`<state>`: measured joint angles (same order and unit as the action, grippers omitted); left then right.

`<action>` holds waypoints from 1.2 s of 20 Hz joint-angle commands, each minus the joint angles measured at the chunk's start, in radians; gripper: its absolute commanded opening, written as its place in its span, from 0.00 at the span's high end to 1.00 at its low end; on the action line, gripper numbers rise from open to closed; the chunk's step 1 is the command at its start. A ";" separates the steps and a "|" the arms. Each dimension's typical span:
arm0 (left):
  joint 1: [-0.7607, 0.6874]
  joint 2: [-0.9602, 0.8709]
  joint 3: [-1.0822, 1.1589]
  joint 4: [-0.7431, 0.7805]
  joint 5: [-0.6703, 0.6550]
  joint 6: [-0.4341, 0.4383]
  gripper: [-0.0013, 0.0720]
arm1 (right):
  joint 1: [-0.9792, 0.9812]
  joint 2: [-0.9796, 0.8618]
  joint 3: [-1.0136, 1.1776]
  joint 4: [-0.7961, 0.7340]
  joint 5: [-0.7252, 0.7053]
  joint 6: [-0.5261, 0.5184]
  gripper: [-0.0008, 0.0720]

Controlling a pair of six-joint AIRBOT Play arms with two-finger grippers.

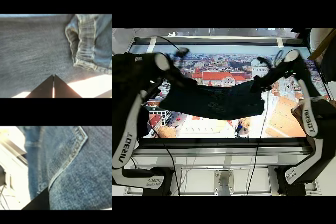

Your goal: Fold the clothes and pants, and hang the long-sleeved shirts on hangers.

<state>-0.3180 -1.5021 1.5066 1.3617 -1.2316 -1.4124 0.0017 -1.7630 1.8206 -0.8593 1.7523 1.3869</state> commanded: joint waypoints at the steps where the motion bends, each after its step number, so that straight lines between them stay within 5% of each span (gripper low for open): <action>1: -0.188 -0.052 -0.153 -0.039 0.179 0.006 0.96 | -0.050 0.098 0.001 -0.025 0.083 0.026 0.95; 7: -0.374 -0.247 -0.163 -0.039 0.430 -0.060 0.96 | -0.046 0.123 0.006 0.237 0.078 0.026 0.95; 13: -0.339 -0.208 -0.156 -0.039 0.476 -0.084 0.96 | 0.026 0.132 0.006 0.234 -0.074 0.097 0.95; 16: -0.282 -0.090 -0.156 0.019 0.413 -0.084 0.96 | 0.109 0.134 0.006 0.228 -0.191 0.098 0.95; 20: -0.163 0.105 -0.156 0.209 0.173 -0.084 0.96 | 0.291 0.130 0.006 0.089 -0.369 0.195 0.95; 24: -0.019 0.273 -0.156 0.247 0.108 -0.084 0.96 | 0.534 0.079 0.006 -0.022 -0.709 0.306 0.95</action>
<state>-0.4274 -1.3426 1.3499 1.5490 -1.0458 -1.4956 0.3809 -1.6535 1.8259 -0.7925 1.3098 1.6146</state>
